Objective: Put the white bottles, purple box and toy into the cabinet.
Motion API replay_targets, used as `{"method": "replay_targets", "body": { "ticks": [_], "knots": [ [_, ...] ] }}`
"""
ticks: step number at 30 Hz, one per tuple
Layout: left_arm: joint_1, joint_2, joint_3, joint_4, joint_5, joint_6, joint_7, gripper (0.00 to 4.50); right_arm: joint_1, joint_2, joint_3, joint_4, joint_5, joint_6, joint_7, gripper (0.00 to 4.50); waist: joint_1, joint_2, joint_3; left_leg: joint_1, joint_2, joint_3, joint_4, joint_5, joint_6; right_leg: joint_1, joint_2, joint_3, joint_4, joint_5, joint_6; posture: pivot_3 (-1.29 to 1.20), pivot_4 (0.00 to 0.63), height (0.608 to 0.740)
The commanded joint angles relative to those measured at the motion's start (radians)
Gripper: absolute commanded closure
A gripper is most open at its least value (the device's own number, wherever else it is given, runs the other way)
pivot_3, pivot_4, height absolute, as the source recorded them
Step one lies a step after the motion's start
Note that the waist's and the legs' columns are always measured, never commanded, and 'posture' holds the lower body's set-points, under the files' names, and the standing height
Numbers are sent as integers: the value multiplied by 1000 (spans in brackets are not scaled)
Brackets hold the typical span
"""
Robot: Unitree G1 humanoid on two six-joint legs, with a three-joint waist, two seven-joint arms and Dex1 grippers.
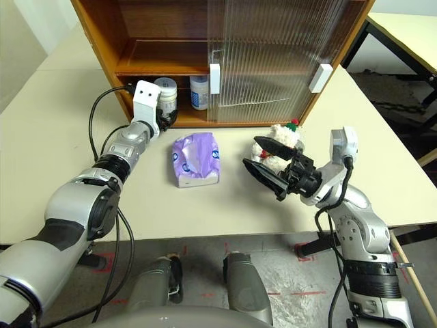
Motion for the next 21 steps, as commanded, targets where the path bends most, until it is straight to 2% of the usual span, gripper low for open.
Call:
{"method": "replay_targets", "body": {
  "ticks": [1,8,20,21],
  "knots": [
    [-28,-8,6,23,11,12,1,1406,23,-10,-21,-28,15,6,-9,0,-3,0,0,0,0,0,0,0,0,0,0,0,0,0,0,-208,114,740],
    [-30,-11,9,29,15,16,3,1406,31,-7,-5,-37,10,7,-16,0,-20,-2,1,0,0,0,0,0,0,0,-1,0,0,0,0,-209,118,740],
    [-54,-19,82,36,-10,47,9,1406,46,-26,-4,-47,2,17,-13,0,-25,-3,7,0,0,0,0,0,0,0,-1,0,0,0,1,-217,125,740],
    [-54,-20,85,36,-8,48,9,1056,51,-27,-5,-48,1,18,-12,0,-24,-3,7,0,0,0,0,0,0,0,-1,0,0,0,1,-216,126,740]
  ]
}}
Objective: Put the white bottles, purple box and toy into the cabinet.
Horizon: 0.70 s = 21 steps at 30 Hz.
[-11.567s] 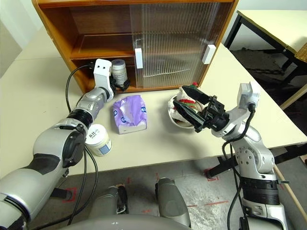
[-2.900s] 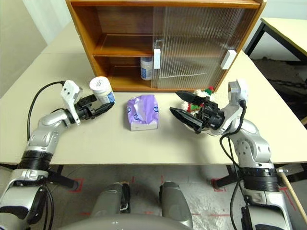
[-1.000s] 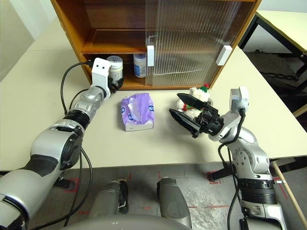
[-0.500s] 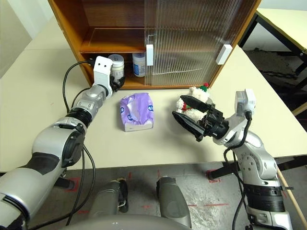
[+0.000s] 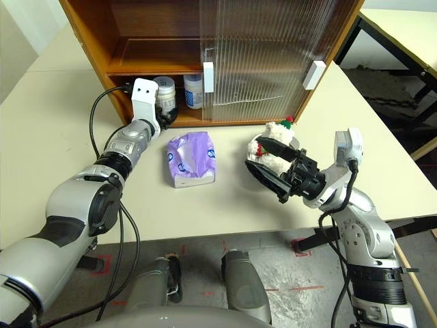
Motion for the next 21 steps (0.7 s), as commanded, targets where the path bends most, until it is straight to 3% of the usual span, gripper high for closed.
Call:
{"method": "replay_targets", "body": {
  "ticks": [1,3,21],
  "knots": [
    [-25,-8,10,15,-1,8,7,651,21,-17,1,-19,-3,8,2,0,0,-1,1,0,0,0,0,0,0,0,0,0,0,0,0,-216,128,740],
    [-25,-8,12,15,2,8,9,41,23,-13,2,-24,1,9,-3,0,0,-1,1,0,0,0,0,0,0,0,0,0,0,0,0,-216,128,740],
    [-6,-23,21,-21,-19,-17,-58,41,-22,-12,29,21,-17,3,7,0,3,-1,1,0,0,0,0,0,0,0,0,0,0,0,0,-174,110,740]
  ]
}}
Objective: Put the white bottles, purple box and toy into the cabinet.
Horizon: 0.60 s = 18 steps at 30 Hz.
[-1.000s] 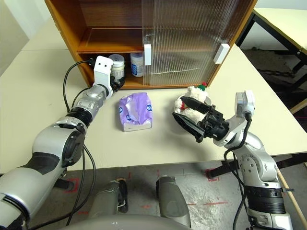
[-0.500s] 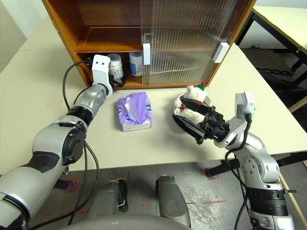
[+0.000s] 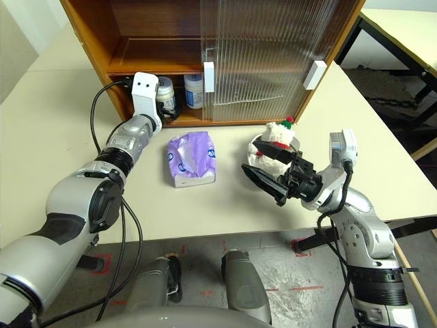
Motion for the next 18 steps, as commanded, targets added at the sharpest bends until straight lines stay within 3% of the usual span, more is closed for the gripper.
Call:
{"method": "replay_targets", "body": {
  "ticks": [1,8,18],
  "knots": [
    [32,-13,5,-25,-19,-15,-32,41,-13,-3,4,24,-11,-6,8,0,1,0,0,0,0,0,0,0,0,0,0,0,0,0,0,-171,109,740],
    [119,-8,-1,-135,-53,5,-101,41,-53,2,12,71,-21,-19,26,0,3,0,0,0,0,0,0,0,0,0,0,0,0,0,0,-150,100,740],
    [517,58,-78,-815,-101,318,-236,41,-95,-6,11,135,-45,-46,79,0,4,5,-3,1,1,0,0,0,0,1,0,1,1,2,-3,-108,71,740]
  ]
}}
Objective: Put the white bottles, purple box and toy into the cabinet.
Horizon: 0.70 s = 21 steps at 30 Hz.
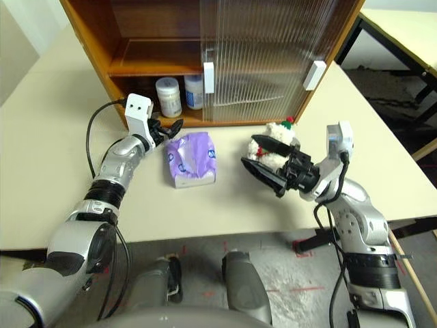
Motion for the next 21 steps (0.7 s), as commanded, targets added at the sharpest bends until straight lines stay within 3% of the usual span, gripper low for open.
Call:
{"method": "replay_targets", "body": {
  "ticks": [1,9,12,17,21],
  "knots": [
    [99,42,-1,-191,-35,159,-24,41,-11,-7,3,25,-15,-23,26,0,-1,1,-1,0,0,0,0,0,0,0,0,0,0,0,0,-106,68,740],
    [231,114,31,-551,-189,508,-80,41,-54,0,8,74,-25,-37,58,0,3,1,-3,1,0,0,0,0,0,0,0,0,1,3,0,-78,54,740],
    [241,114,115,-633,-334,707,-89,41,-69,3,11,88,-28,-39,67,0,7,2,-5,1,0,-1,0,0,0,0,0,-1,1,4,-1,-72,51,740],
    [207,58,277,-679,-549,1009,-18,41,-78,-2,7,101,-31,-38,81,0,16,3,-7,1,0,-1,1,0,0,0,1,-1,2,5,0,-68,51,740],
    [196,-58,350,-684,-625,1213,99,41,-76,-6,4,94,-30,-33,83,0,24,3,-7,1,0,-2,3,0,0,1,2,0,2,5,0,-89,52,740]
  ]
}}
